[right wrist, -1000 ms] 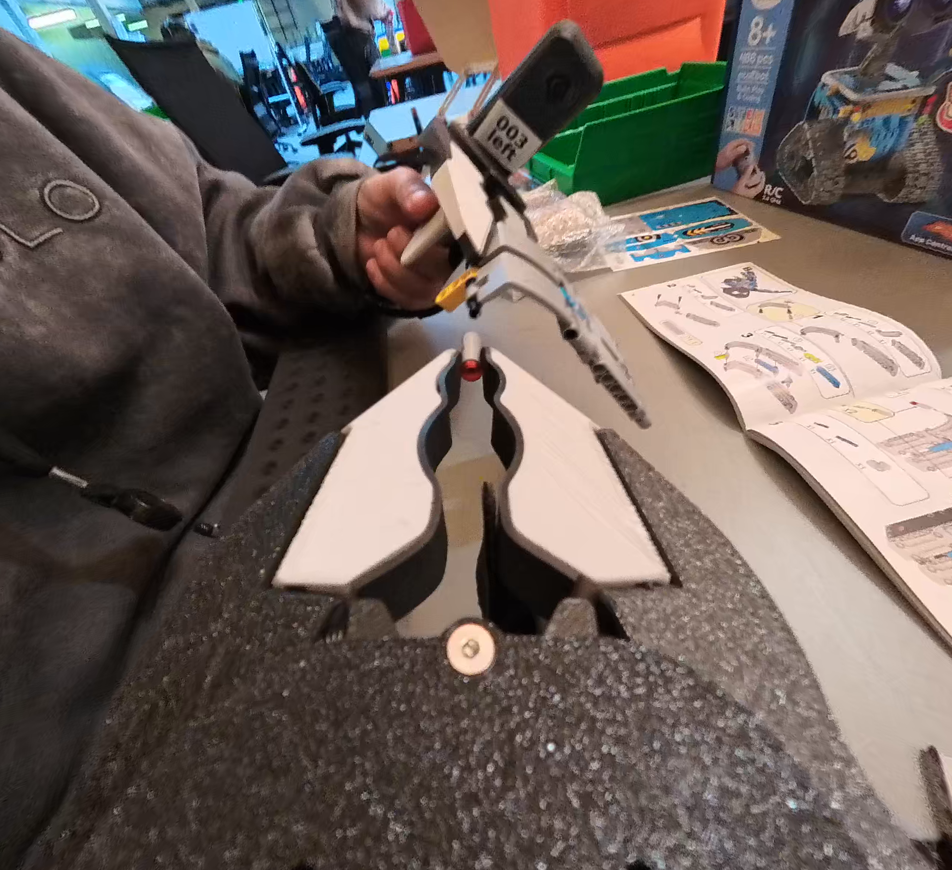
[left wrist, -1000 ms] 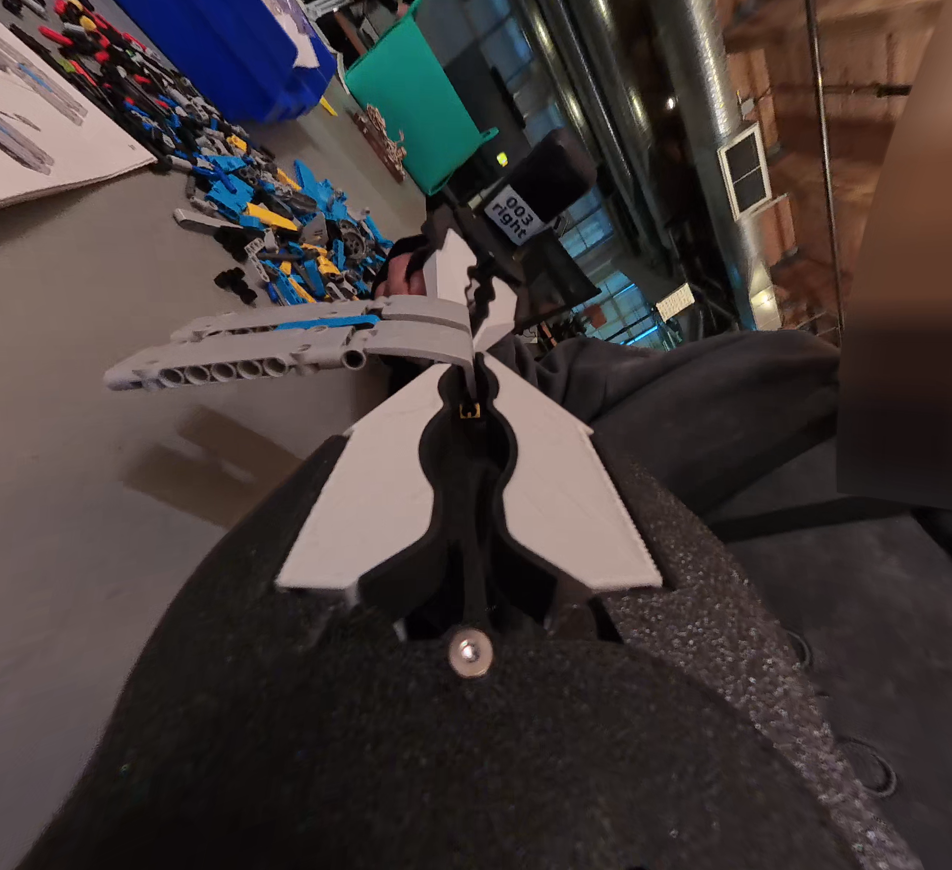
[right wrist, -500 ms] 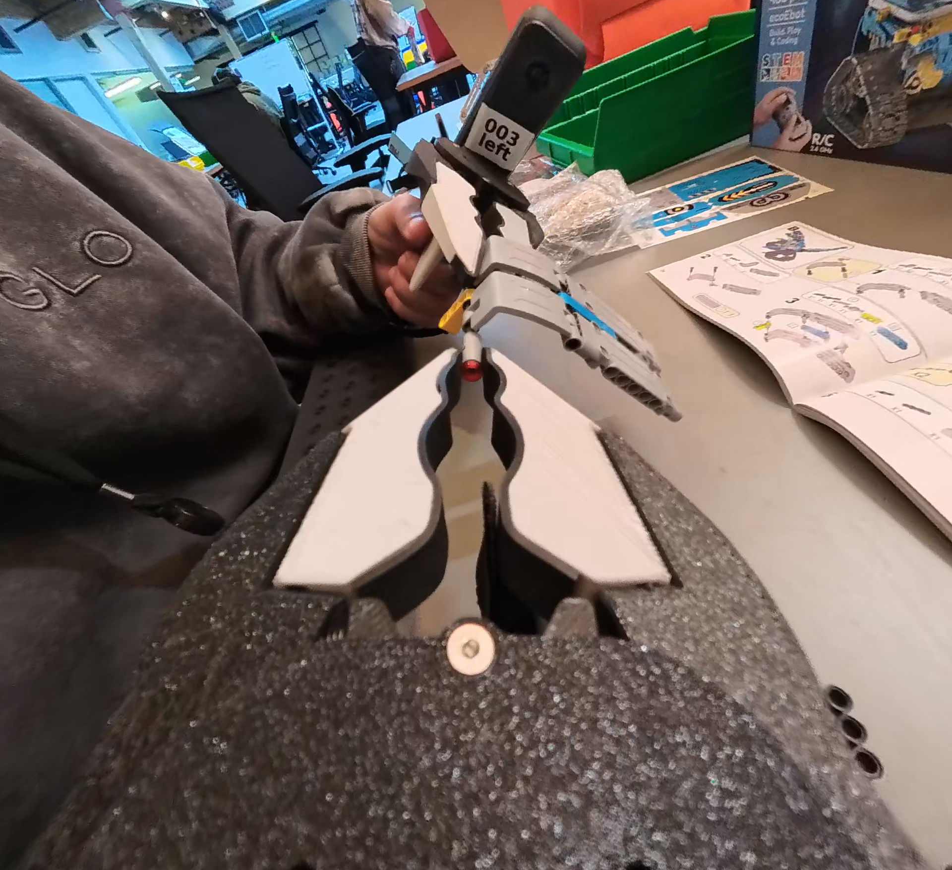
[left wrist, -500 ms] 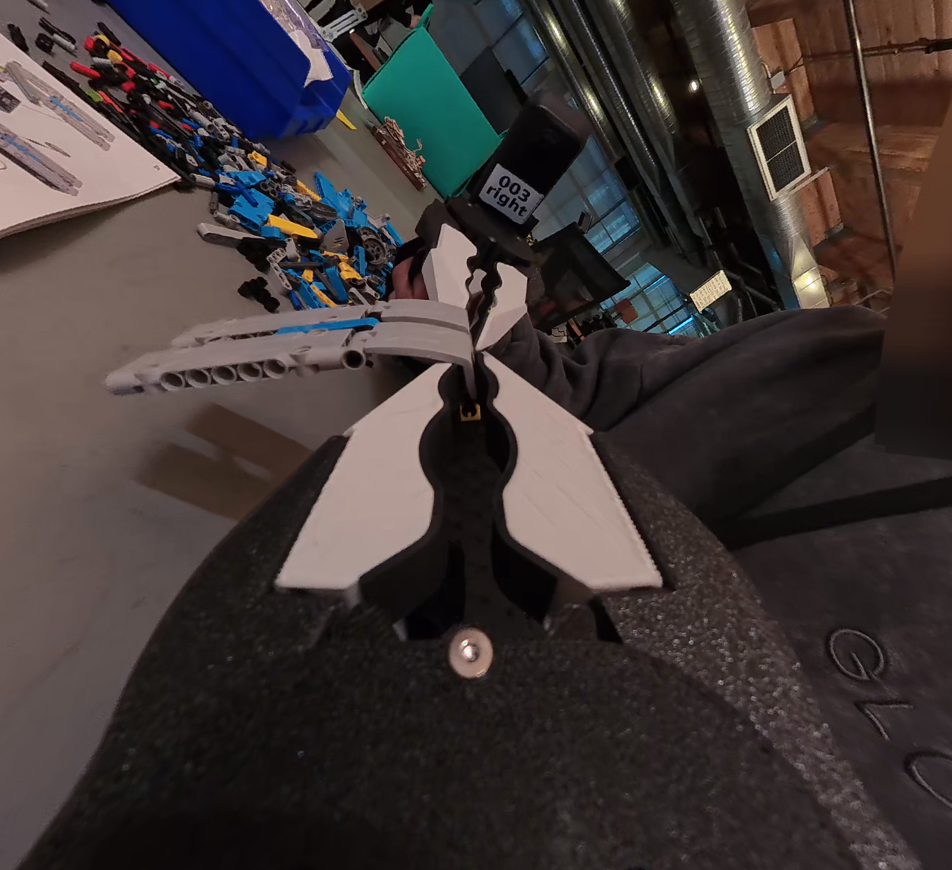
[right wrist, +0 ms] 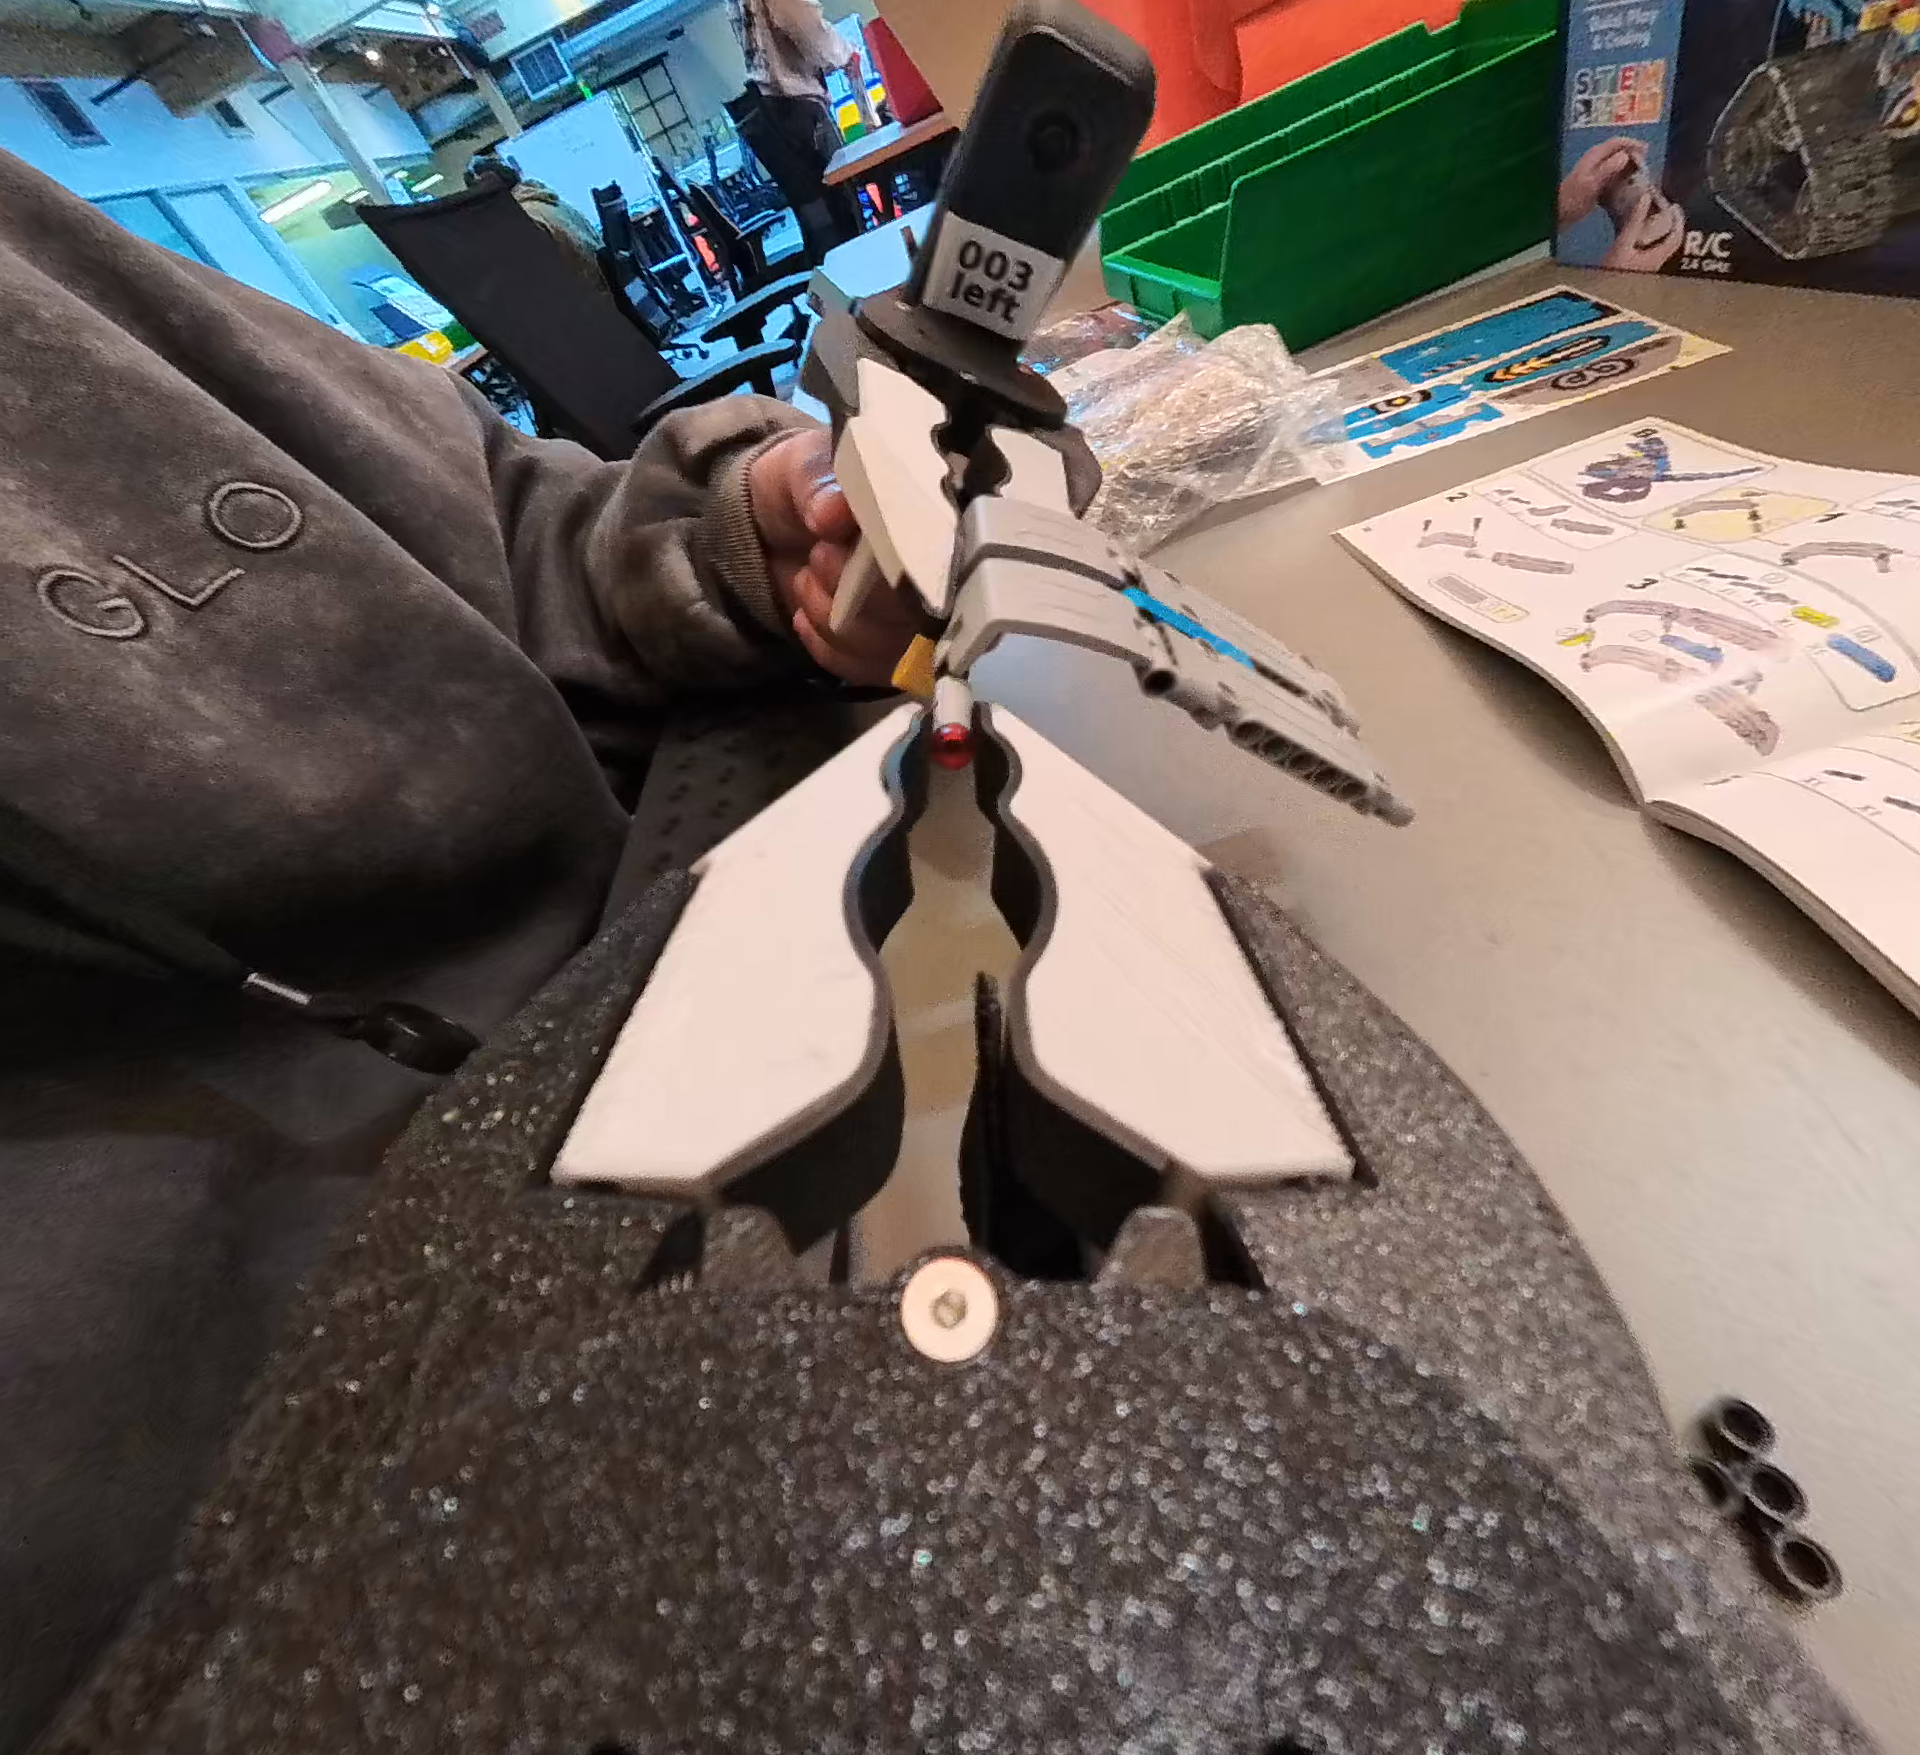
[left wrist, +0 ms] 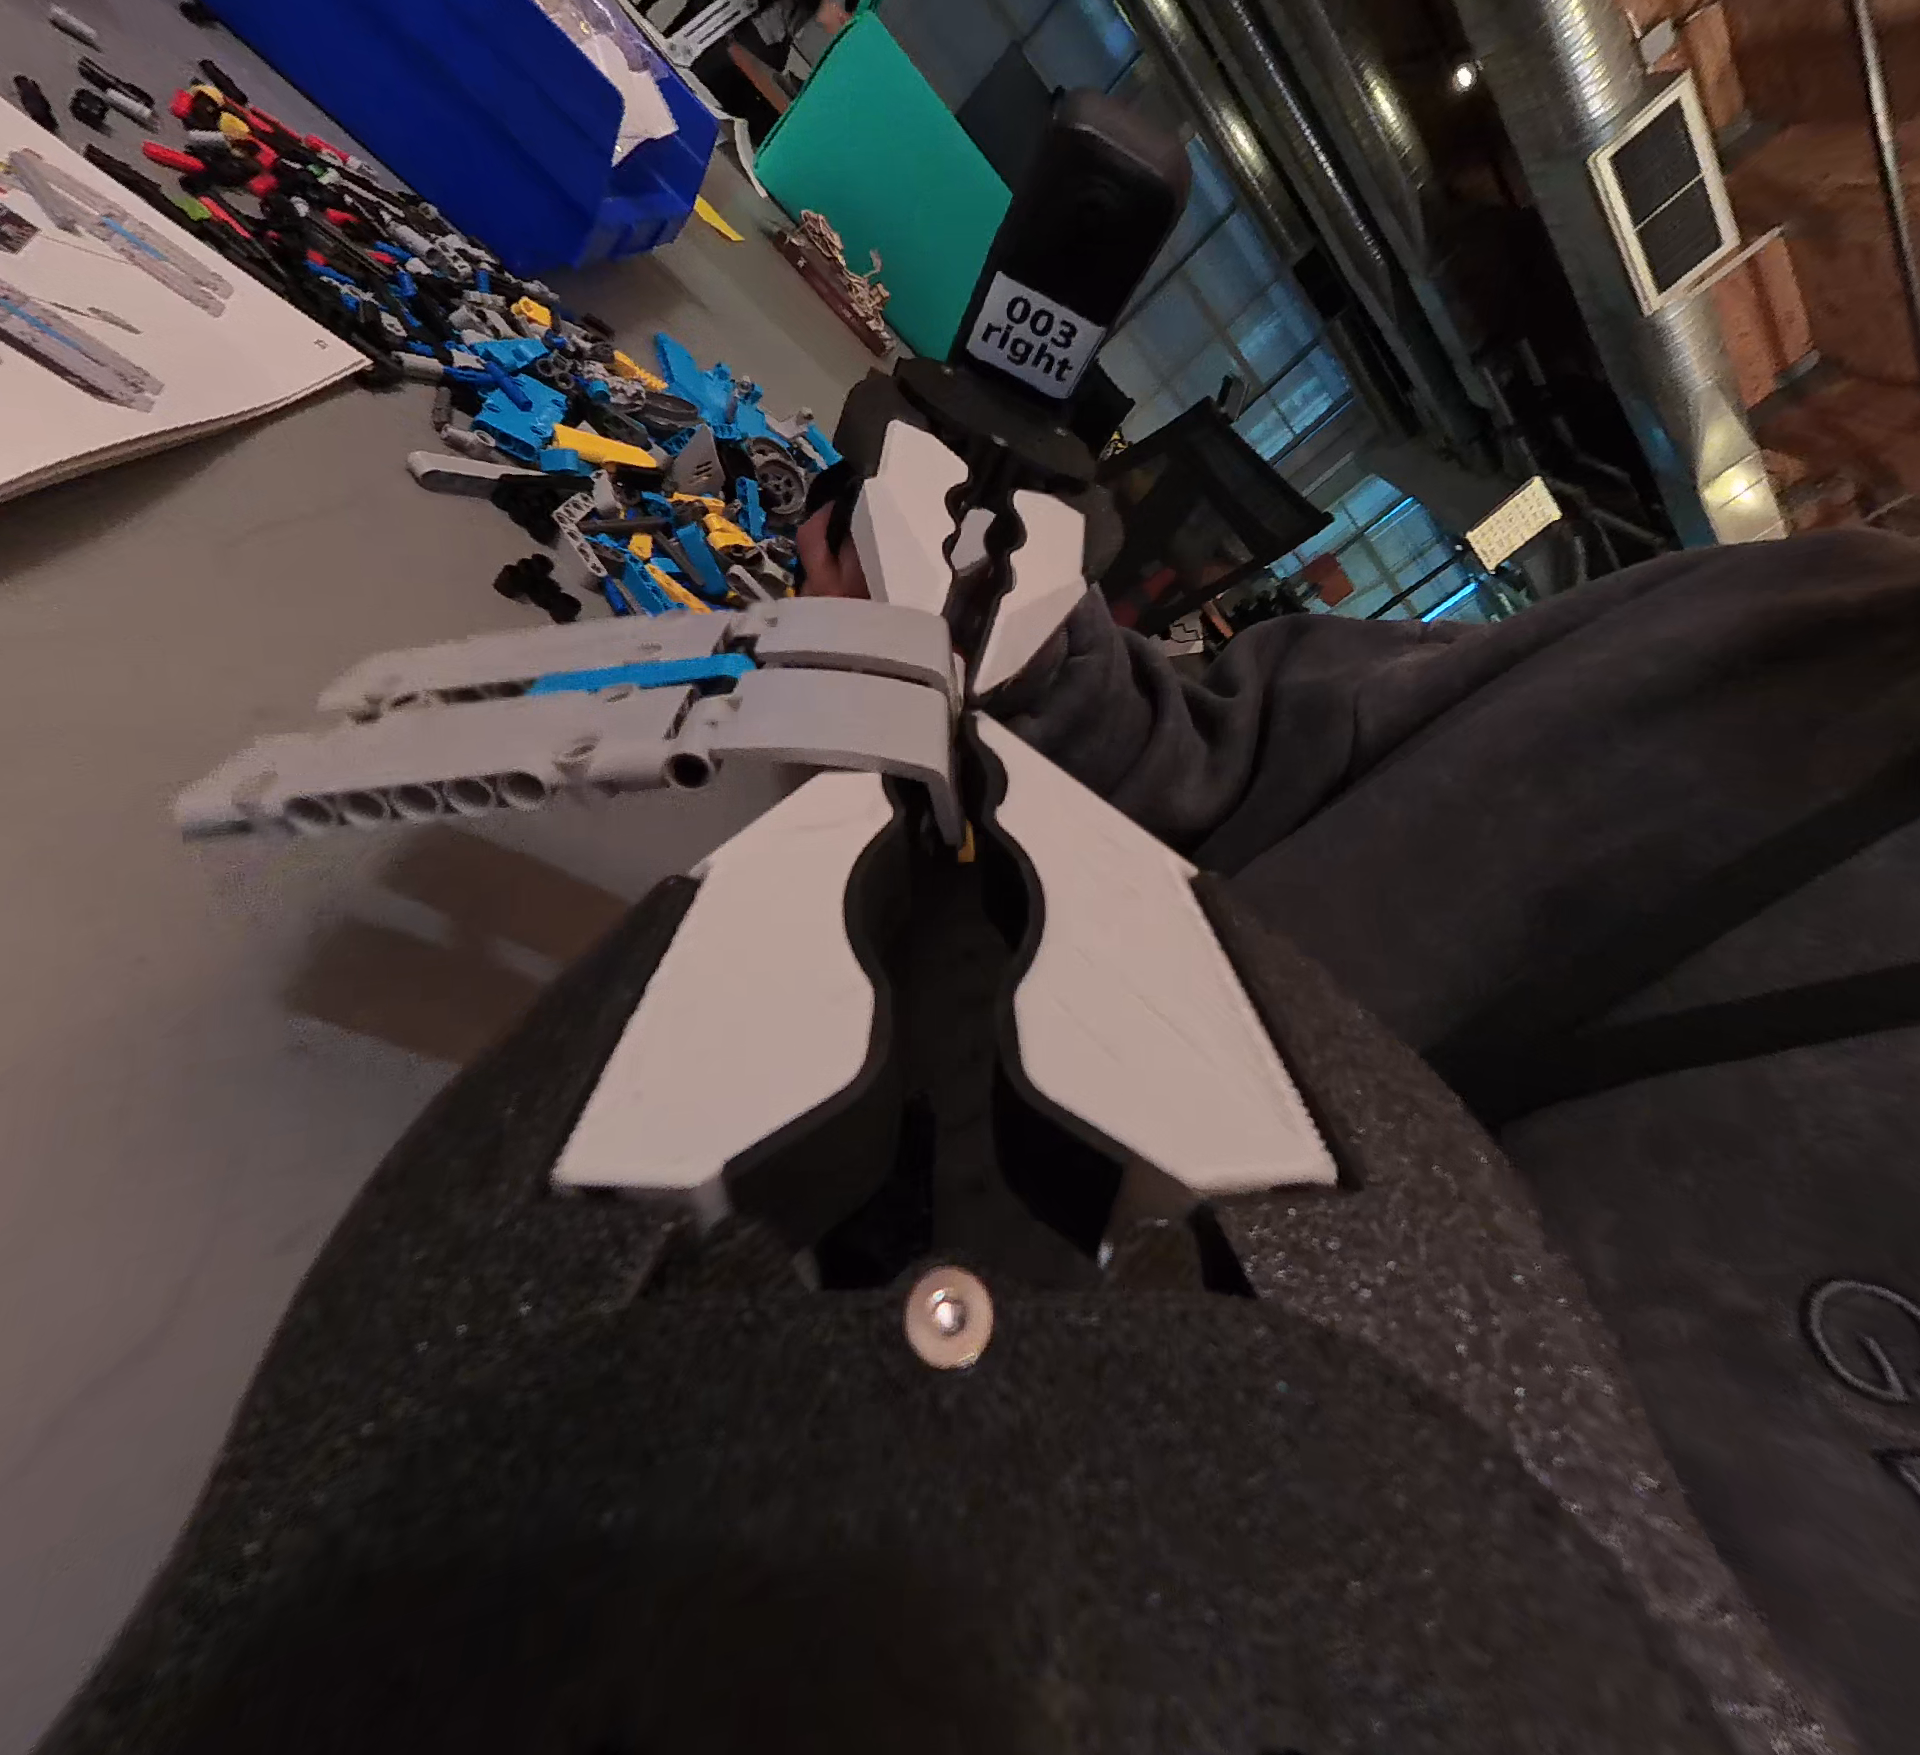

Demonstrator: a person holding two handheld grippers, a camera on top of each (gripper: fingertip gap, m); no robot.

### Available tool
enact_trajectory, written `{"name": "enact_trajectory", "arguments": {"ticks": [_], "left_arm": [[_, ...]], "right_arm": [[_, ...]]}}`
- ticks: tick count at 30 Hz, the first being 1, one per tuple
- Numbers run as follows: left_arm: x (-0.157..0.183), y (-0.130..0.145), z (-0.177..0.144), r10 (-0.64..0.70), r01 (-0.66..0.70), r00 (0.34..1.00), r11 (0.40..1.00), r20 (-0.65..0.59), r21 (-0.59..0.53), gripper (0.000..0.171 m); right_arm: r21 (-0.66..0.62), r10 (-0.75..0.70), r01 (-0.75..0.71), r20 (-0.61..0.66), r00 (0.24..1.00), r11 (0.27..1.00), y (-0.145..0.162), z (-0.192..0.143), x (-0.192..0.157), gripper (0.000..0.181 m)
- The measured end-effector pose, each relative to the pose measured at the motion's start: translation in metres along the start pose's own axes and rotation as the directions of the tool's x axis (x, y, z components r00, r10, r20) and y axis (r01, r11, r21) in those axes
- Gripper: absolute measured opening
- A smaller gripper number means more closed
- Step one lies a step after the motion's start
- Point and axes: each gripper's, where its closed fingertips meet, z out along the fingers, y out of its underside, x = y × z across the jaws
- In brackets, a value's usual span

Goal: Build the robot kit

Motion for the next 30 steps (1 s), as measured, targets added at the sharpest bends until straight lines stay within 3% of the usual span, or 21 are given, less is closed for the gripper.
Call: {"name": "enact_trajectory", "arguments": {"ticks": [15,30], "left_arm": [[-0.004,0.009,0.004,-0.093,0.093,0.994,0.996,-0.065,-0.01,0.009],[-0.006,0.014,0.009,-0.016,0.015,1.0,1.0,-0.022,-0.024,0.004]], "right_arm": [[-0.004,0.01,-0.01,-0.009,1.0,1.0,0.002,0.002,0.004,0.006],[0.007,0.058,-0.058,0.026,0.998,0.998,0.0,-0.001,0.004,0.006]]}}
